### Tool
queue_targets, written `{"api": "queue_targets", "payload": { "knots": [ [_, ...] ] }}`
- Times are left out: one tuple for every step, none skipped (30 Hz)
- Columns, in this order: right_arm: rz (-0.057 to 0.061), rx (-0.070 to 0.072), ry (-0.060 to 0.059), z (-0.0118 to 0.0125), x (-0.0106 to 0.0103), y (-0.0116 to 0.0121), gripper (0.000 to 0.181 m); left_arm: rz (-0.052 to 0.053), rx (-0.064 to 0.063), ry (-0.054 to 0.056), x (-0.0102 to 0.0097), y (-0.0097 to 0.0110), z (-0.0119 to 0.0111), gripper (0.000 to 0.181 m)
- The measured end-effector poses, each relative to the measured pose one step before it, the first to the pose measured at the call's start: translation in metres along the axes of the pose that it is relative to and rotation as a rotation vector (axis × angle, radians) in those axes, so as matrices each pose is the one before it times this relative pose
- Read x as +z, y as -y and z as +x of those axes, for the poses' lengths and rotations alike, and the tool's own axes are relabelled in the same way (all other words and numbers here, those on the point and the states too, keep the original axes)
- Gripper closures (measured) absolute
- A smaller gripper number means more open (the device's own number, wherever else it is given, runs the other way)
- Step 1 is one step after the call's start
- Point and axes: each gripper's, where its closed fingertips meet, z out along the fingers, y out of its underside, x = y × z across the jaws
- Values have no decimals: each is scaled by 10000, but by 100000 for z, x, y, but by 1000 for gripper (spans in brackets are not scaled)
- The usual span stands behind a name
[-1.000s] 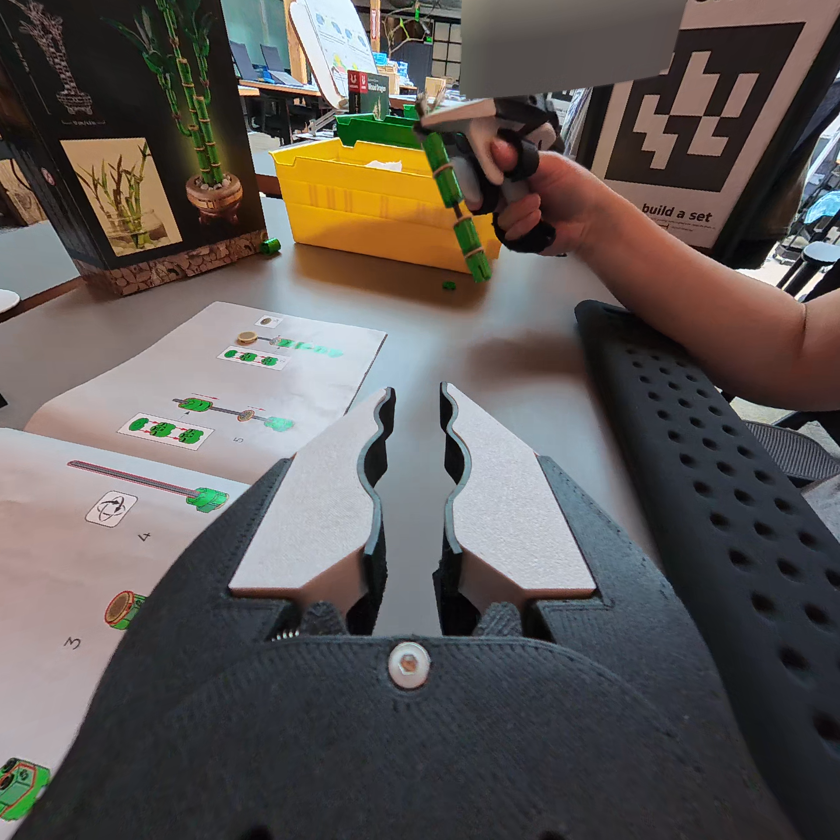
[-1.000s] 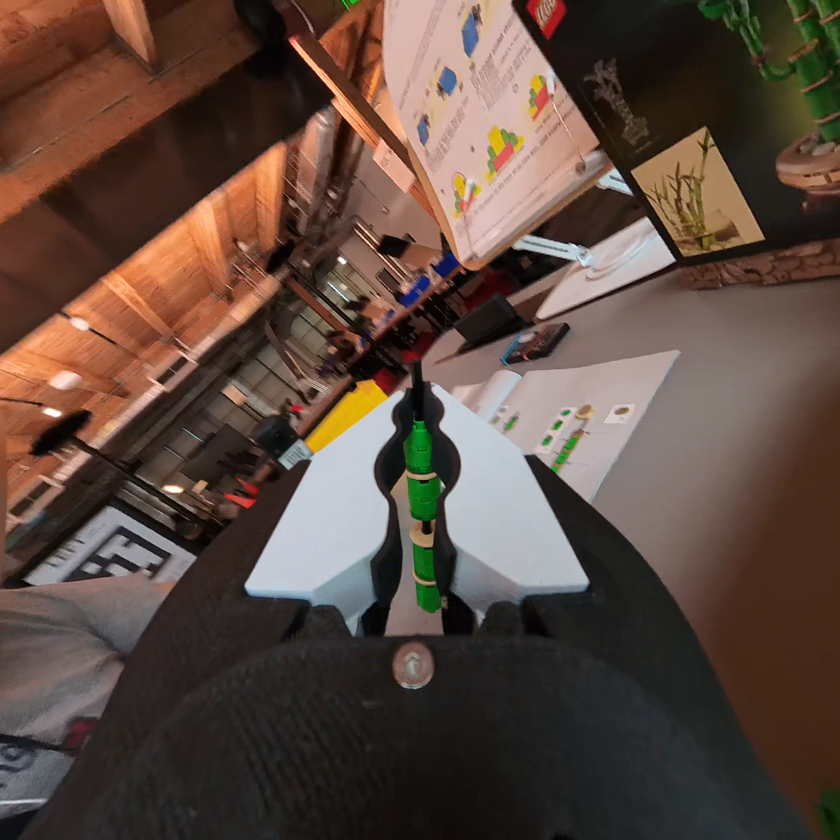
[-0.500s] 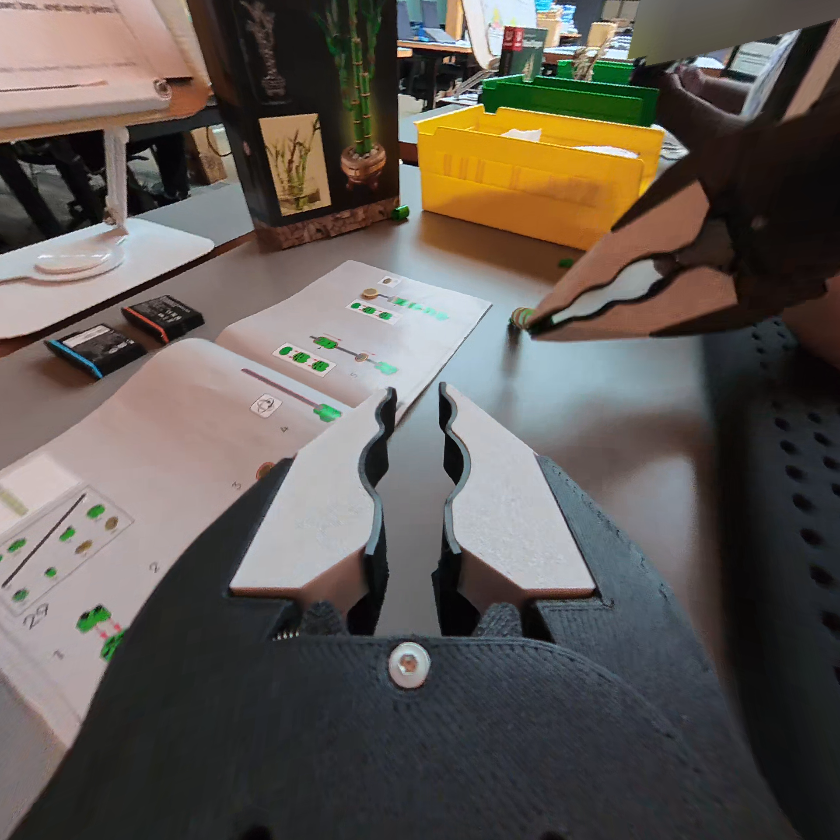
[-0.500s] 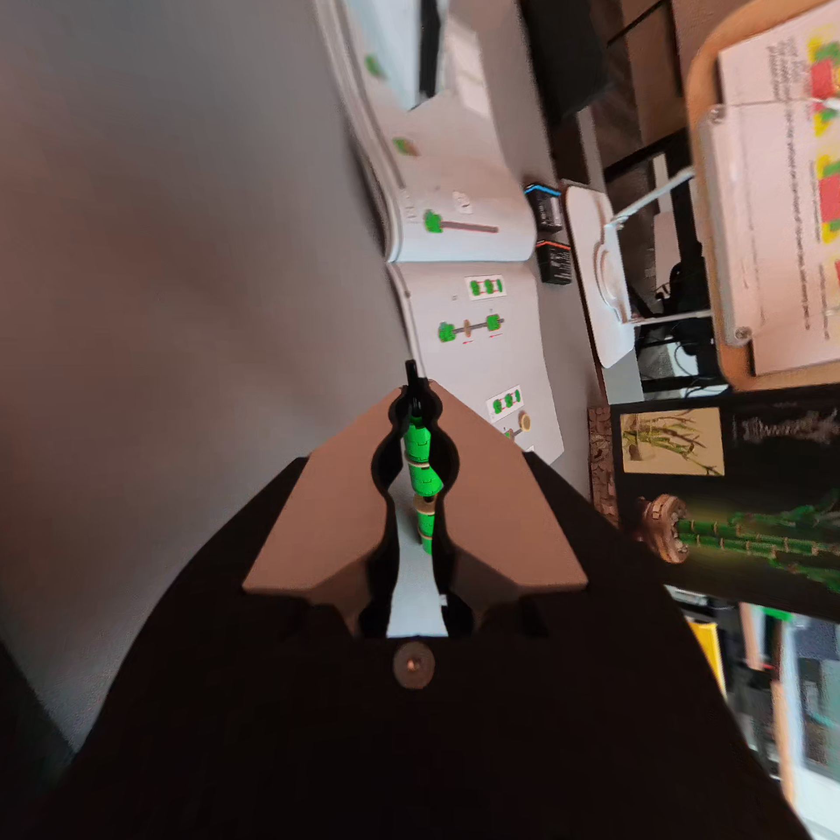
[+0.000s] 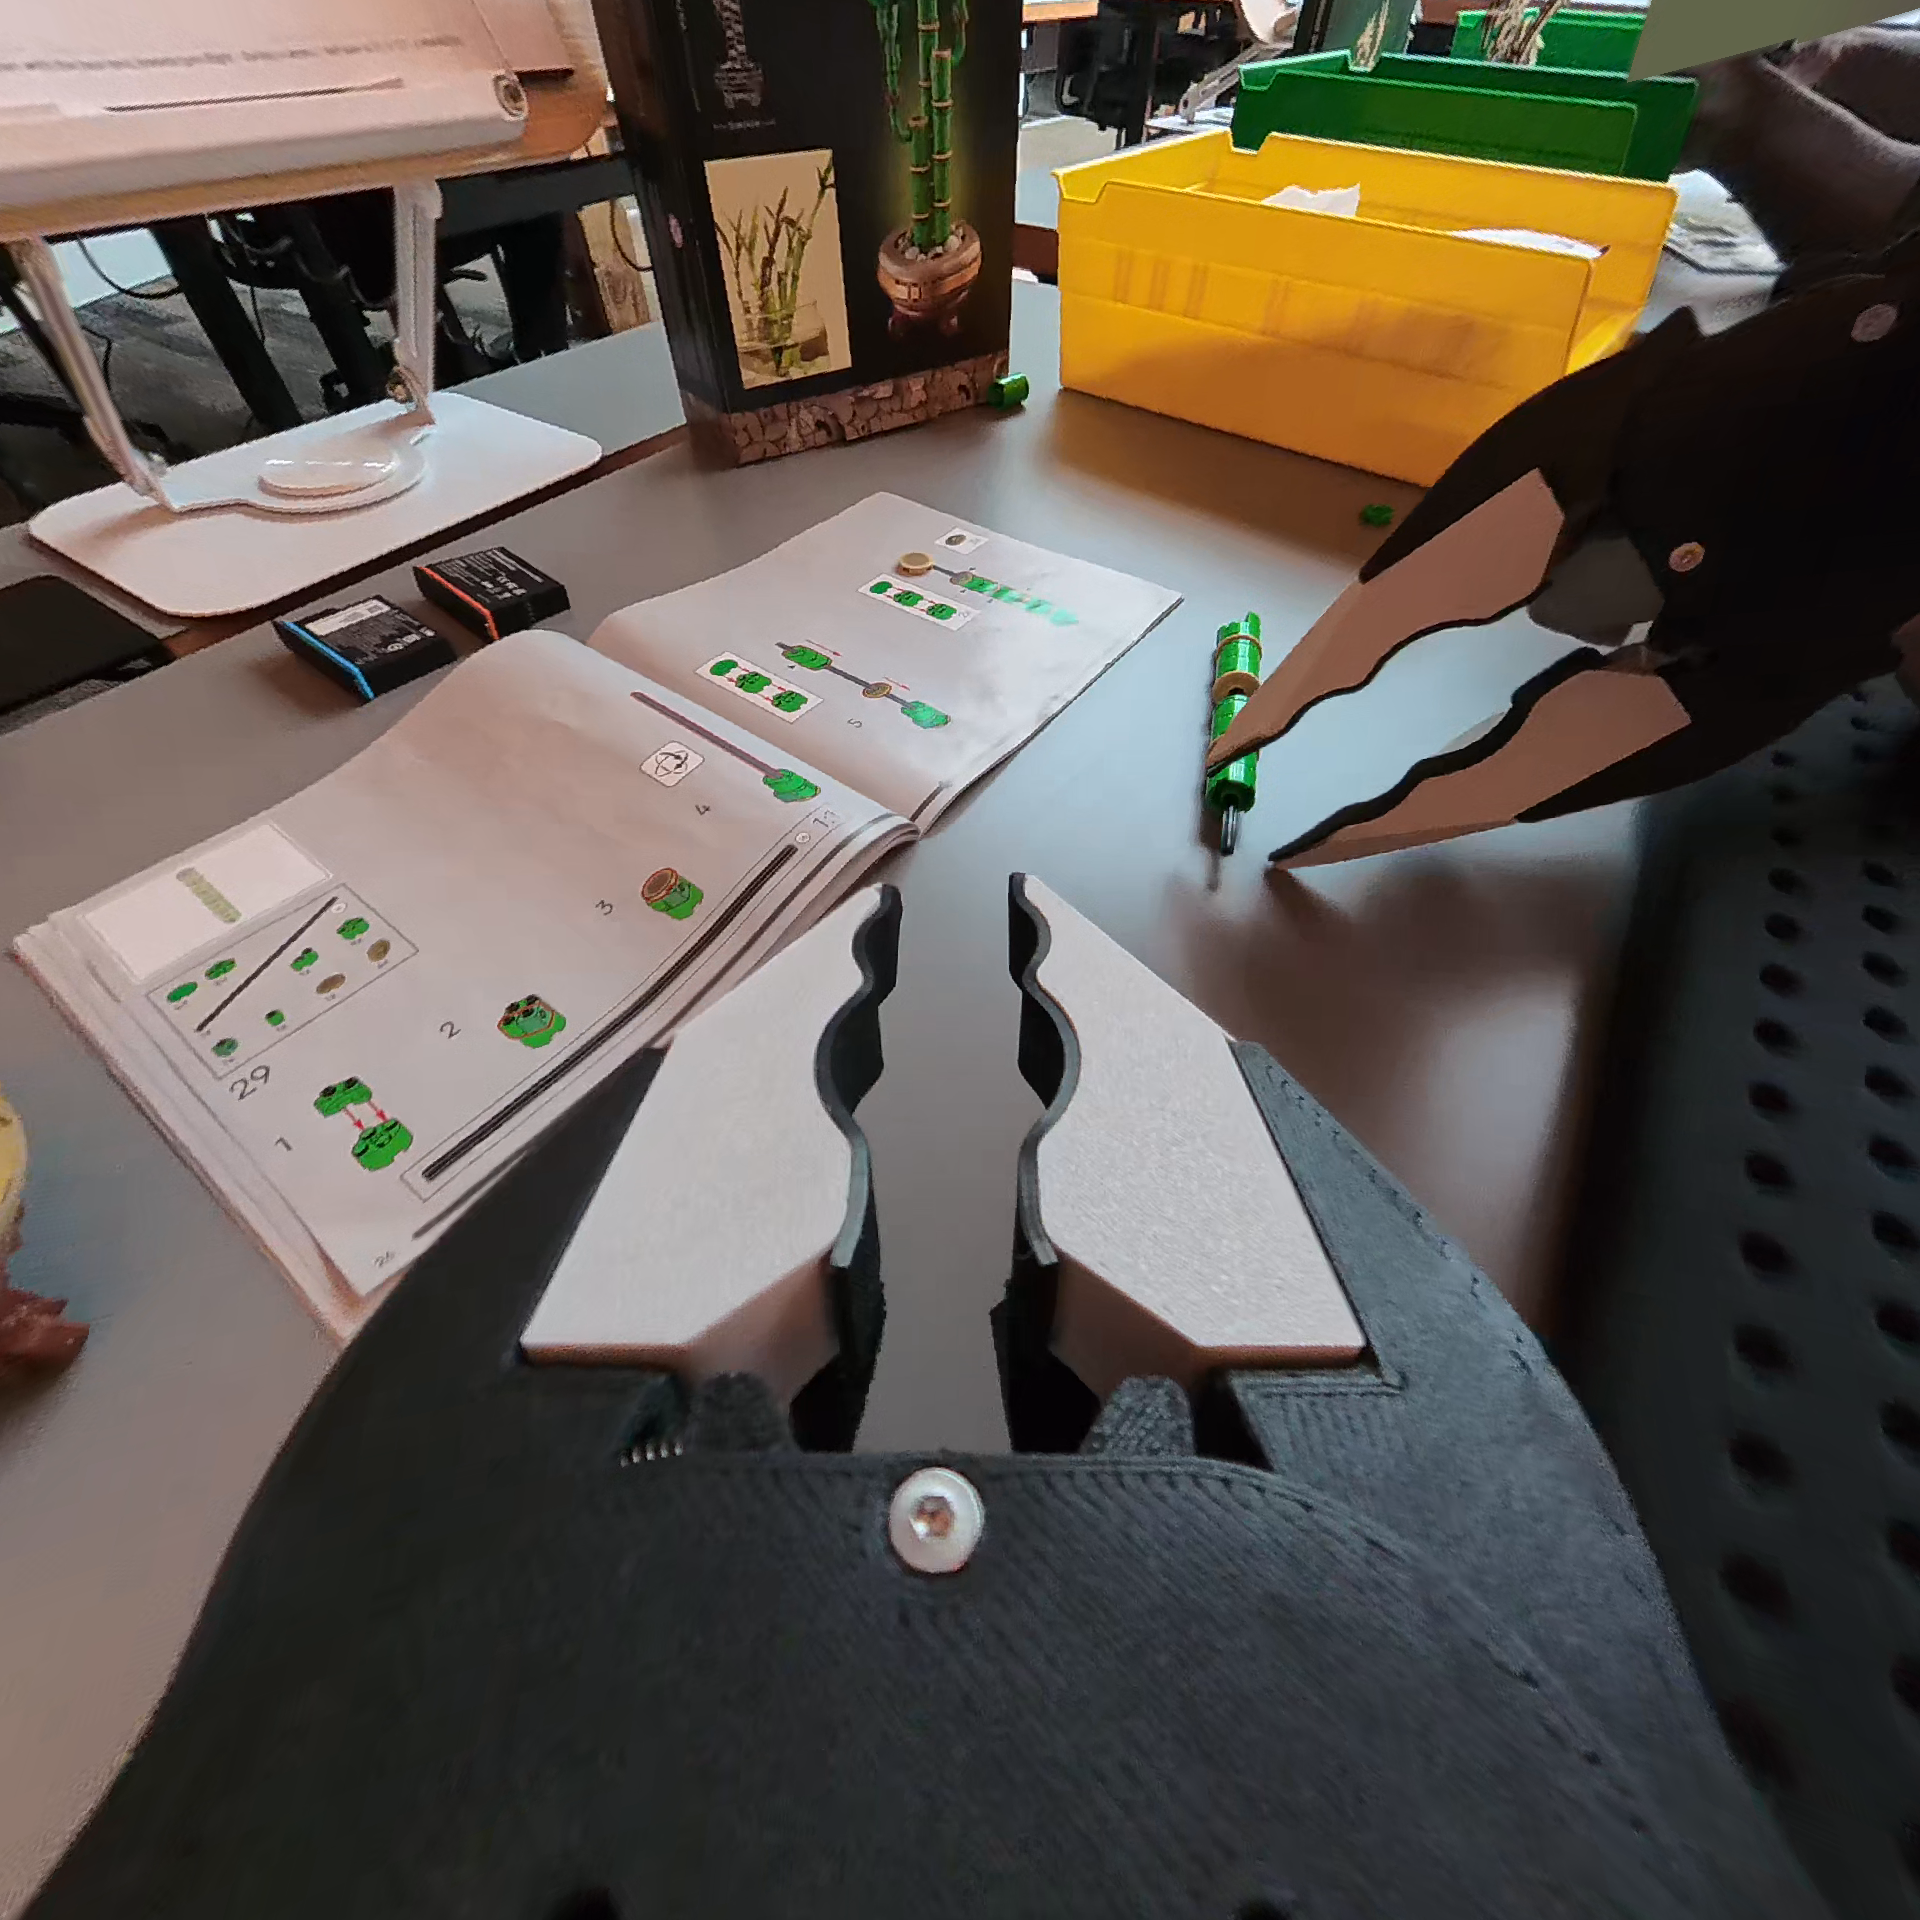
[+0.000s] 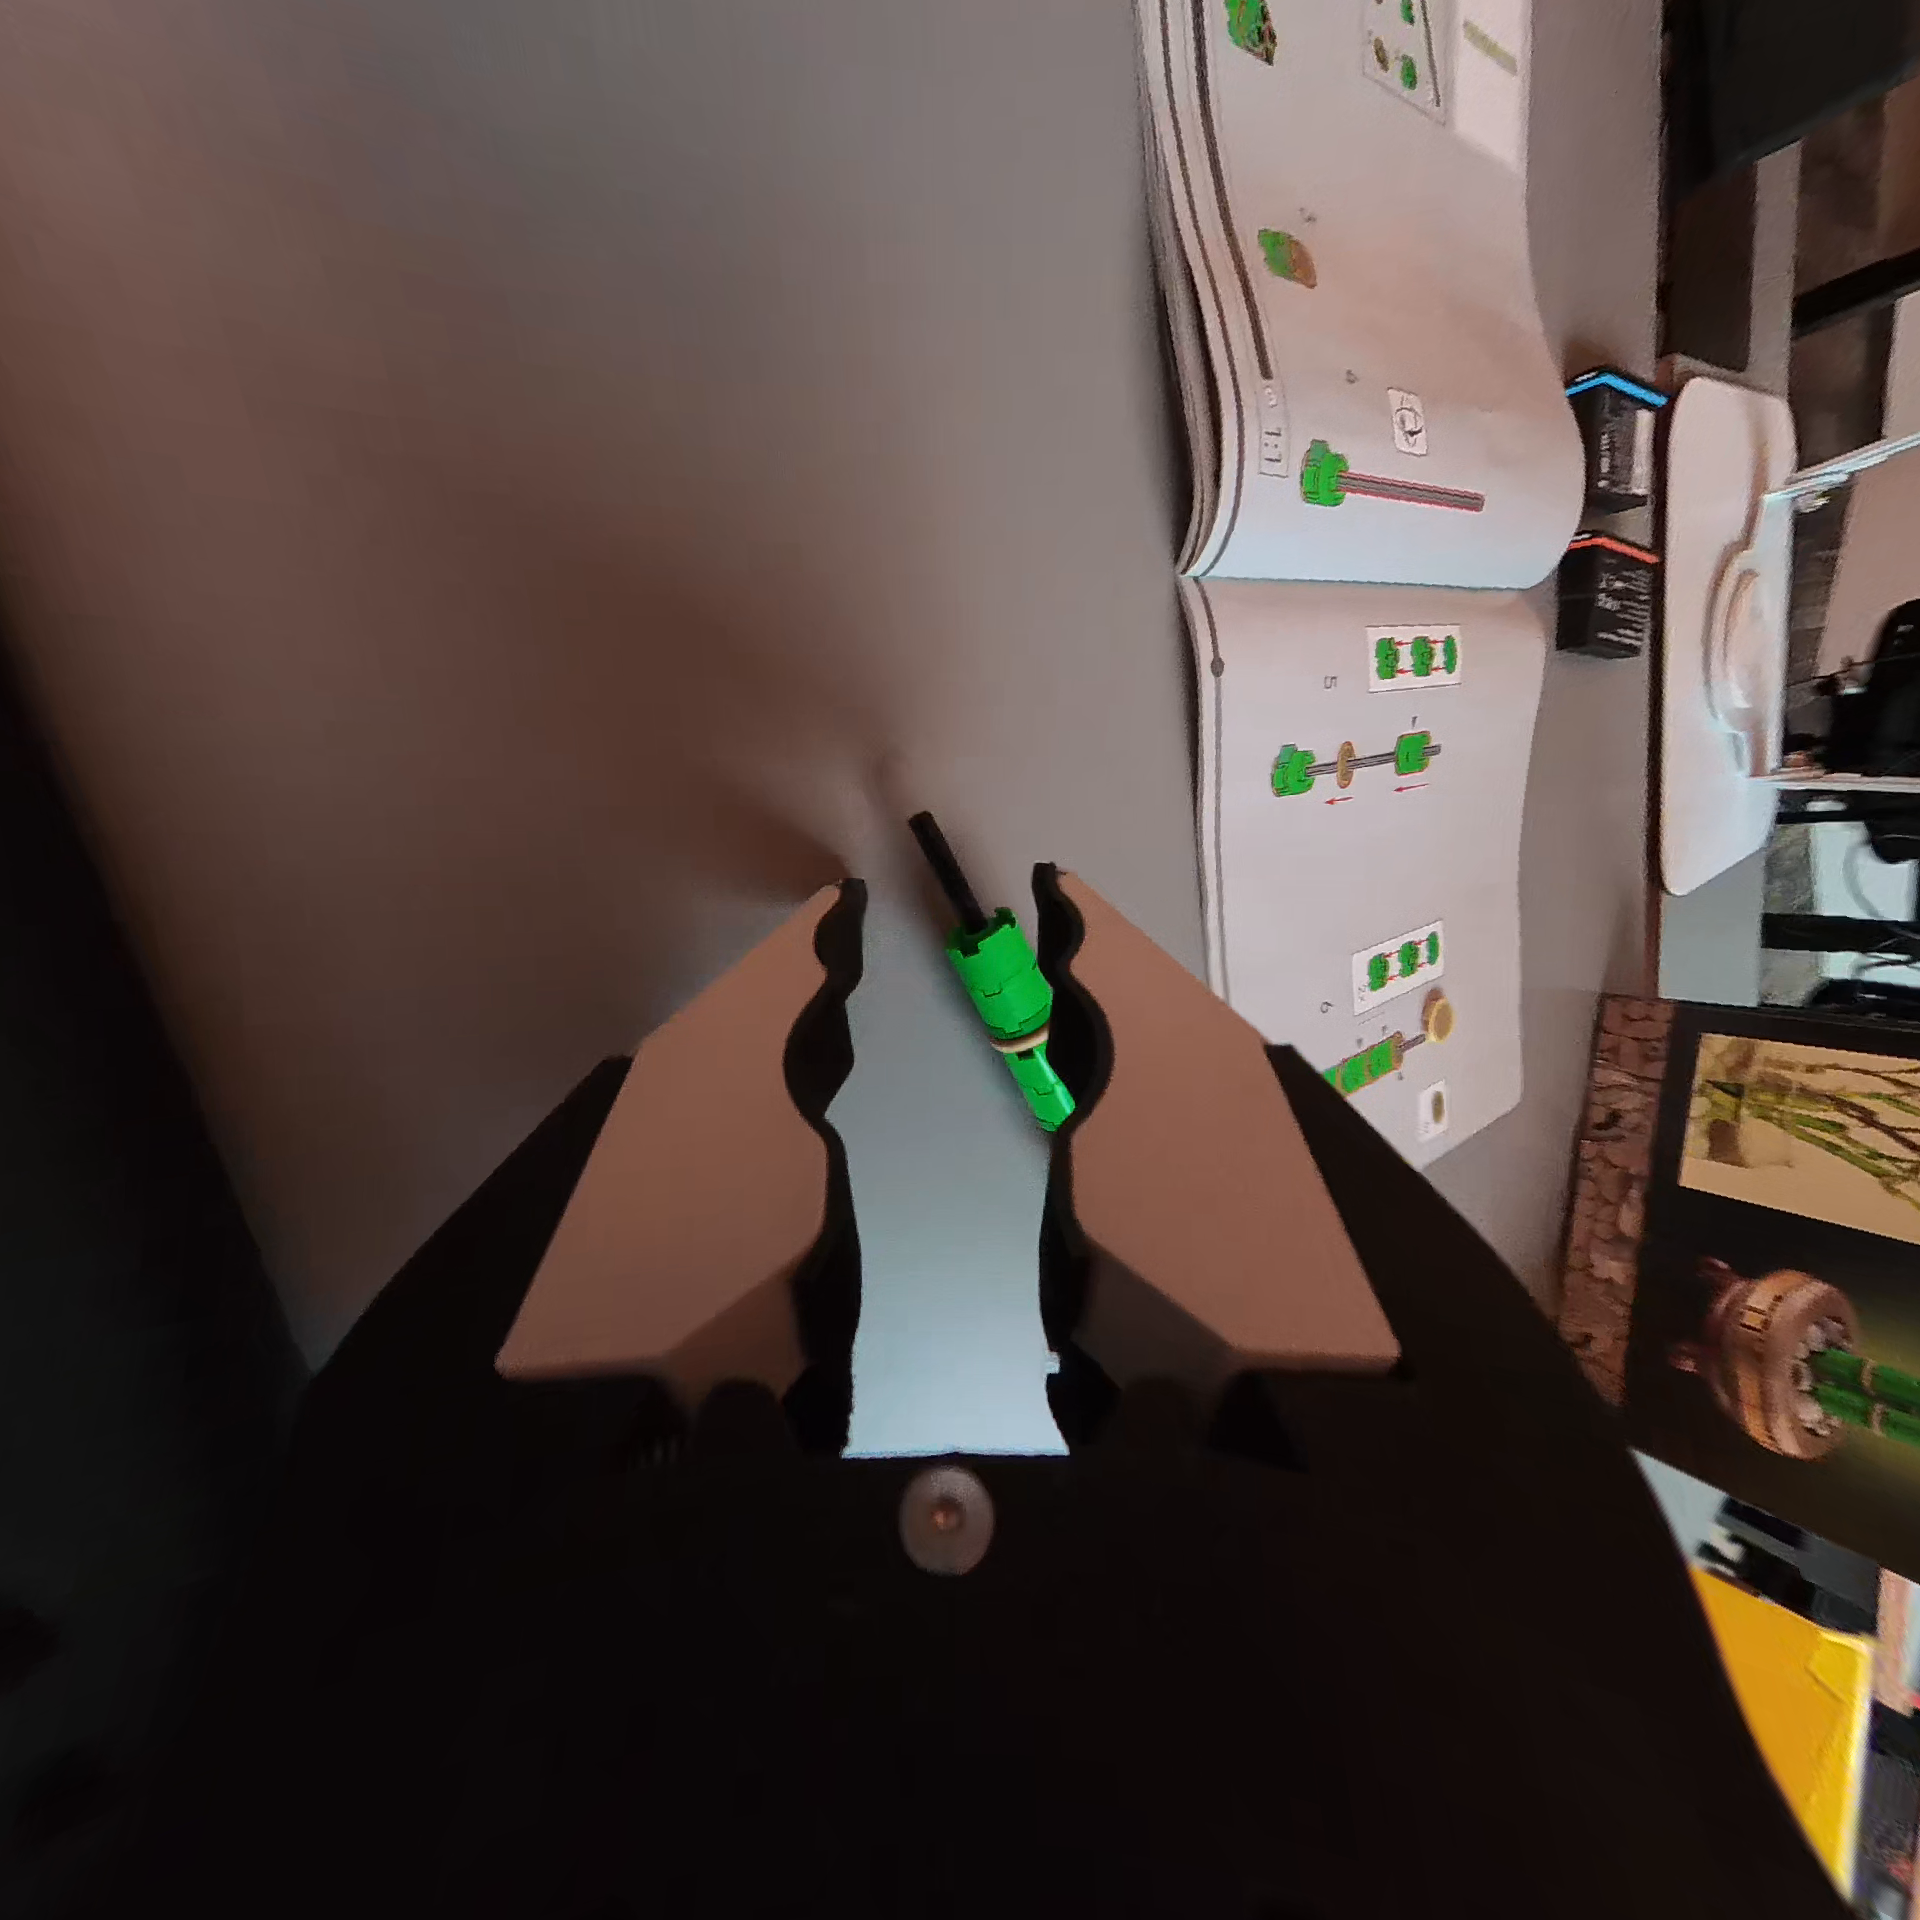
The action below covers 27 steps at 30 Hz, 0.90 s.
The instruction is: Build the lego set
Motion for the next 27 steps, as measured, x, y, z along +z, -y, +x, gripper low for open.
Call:
{"api": "queue_targets", "payload": {
  "knots": [
    [95, 297, 282, -184, -229, 106, 146, 89, -81, 41, -462, 7, -55, 163],
    [277, 516, 246, -55, -383, 161, 146, 92, -97, 49, -510, 1, -57, 163],
    [489, 567, 367, -186, -555, 235, 144, 87, -105, 50, -540, -40, -40, 162],
    [557, 636, 337, -90, -761, 150, 141, 94, -110, 73, -592, -74, -52, 161],
    [541, 677, 137, 248, -1054, -45, 140, 75, -120, 131, -626, -122, -109, 161],
    [587, 654, 2, 491, -1313, -179, 139, 62, -113, 152, -646, -119, -122, 161],
    [548, 663, -233, 966, -1546, -394, 139, 98, -78, 141, -657, -35, -108, 160],
    [504, 703, -491, 1549, -1759, -517, 139, 154, -38, 145, -658, 81, -135, 160],
    [521, 776, -620, 1940, -1876, -450, 138, 210, -26, 123, -608, 196, -125, 161],
    [555, 767, -569, 1963, -1892, -194, 136, 233, -55, 70, -520, 255, -89, 161],
    [523, 637, -546, 1945, -1774, -8, 135, 205, -97, 19, -427, 251, -67, 161],
    [358, 438, -620, 1981, -1536, -54, 134, 158, -118, -21, -325, 208, -62, 161],
    [160, 241, -554, 1708, -1180, -177, 132, 123, -124, -37, -231, 171, -69, 161],
    [86, 152, -343, 1194, -816, -139, 129, 121, -116, -43, -156, 196, -61, 161],
    [70, 112, -148, 657, -541, -49, 127, 131, -91, -47, -107, 229, -45, 161],
    [86, 45, -85, 322, -333, 46, 127, 119, -45, -51, -68, 195, -27, 161],
    [122, -68, -16, 13, -151, 107, 126, 85, -2, -31, -31, 112, -46, 161],
    [114, -204, 110, -325, 42, 70, 126, 53, 19, -20, 8, 18, -40, 160],
    [2, -320, 176, -514, 232, -134, 126, 12, 12, -49, 34, -57, 27, 160],
    [-118, -353, 95, -395, 381, -346, 127, -41, -1, -78, 71, -155, 83, 160],
    [-186, -351, 98, -415, 506, -464, 127, -79, 23, -83, 71, -203, 132, 161],
    [-250, -320, 173, -514, 595, -560, 128, -95, 69, -60, 91, -230, 131, 161],
    [-269, -217, 208, -563, 644, -590, 132, -103, 103, -49, 88, -204, 135, 161],
    [-234, -121, 342, -697, 692, -532, 134, -98, 116, -53, 103, -156, 164, 161],
    [-167, -34, 450, -770, 742, -423, 137, -72, 111, -42, 100, -109, 146, 161],
    [-108, -12, 542, -808, 756, -300, 139, -62, 91, -28, 115, -108, 108, 161],
    [-153, -56, 507, -640, 758, -279, 142, -94, 77, -15, 129, -161, 61, 161]
  ]
}}
